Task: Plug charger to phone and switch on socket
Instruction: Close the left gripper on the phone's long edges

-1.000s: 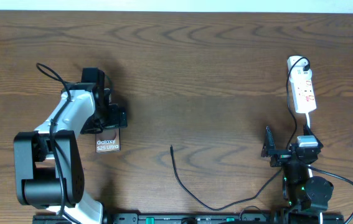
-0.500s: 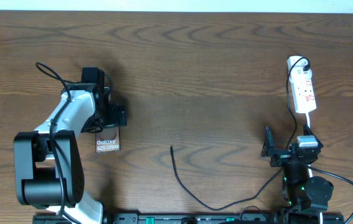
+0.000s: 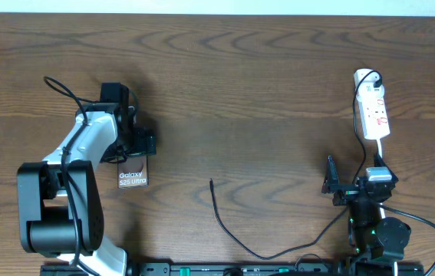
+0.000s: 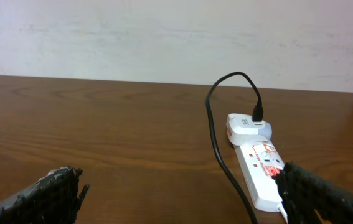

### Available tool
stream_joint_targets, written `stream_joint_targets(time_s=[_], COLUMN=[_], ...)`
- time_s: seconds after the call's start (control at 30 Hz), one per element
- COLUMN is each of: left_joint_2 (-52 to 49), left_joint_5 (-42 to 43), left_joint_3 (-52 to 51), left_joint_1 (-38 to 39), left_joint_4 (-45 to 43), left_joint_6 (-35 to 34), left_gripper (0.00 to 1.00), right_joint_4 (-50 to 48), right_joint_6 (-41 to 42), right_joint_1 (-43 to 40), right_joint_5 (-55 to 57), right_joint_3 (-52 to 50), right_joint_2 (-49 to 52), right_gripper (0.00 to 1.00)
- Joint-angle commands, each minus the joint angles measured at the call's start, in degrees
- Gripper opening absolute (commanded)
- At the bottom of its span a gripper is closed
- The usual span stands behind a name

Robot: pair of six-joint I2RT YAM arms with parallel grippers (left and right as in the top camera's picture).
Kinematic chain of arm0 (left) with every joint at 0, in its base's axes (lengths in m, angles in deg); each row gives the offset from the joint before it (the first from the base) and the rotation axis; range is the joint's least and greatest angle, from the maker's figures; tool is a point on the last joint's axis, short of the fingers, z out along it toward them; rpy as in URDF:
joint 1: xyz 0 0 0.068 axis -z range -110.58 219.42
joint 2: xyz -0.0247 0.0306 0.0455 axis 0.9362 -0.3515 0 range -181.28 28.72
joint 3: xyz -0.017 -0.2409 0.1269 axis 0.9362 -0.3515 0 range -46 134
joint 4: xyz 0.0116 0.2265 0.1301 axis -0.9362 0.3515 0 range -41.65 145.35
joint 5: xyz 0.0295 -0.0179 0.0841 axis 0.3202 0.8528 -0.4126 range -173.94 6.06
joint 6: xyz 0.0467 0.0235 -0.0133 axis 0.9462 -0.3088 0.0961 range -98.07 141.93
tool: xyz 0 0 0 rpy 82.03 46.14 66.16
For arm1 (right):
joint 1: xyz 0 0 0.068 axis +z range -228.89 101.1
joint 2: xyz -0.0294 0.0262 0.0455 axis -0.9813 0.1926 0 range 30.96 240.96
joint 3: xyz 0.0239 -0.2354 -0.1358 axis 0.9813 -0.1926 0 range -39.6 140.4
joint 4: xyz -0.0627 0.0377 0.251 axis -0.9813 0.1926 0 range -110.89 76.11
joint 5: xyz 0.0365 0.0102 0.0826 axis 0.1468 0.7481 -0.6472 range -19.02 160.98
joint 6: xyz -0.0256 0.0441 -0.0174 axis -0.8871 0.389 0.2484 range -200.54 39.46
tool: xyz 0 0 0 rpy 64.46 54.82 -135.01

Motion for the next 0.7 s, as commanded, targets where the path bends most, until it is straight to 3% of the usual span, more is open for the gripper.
stream_joint_targets(time_s=[0.0,0.67], left_joint_2=[-0.79,-0.81], left_joint_5=[-0.94,-0.98], left_joint_3=[-0.96,-3.93], left_joint_1=[-0.13,-0.13], left_joint_4=[-0.04,-1.01], left_joint_6=[-0.5,-0.17], left_gripper=[0.96,0.96], right_joint_4=[0.26,0.26], right_joint_6=[0.79,0.79], right_joint_1=[0.17,0.17], right_joint_5=[0.26,0.26], right_joint_3=[-0.07,-0.07], right_joint_2=[0.0,0.0], right_gripper=[0.99,0.99])
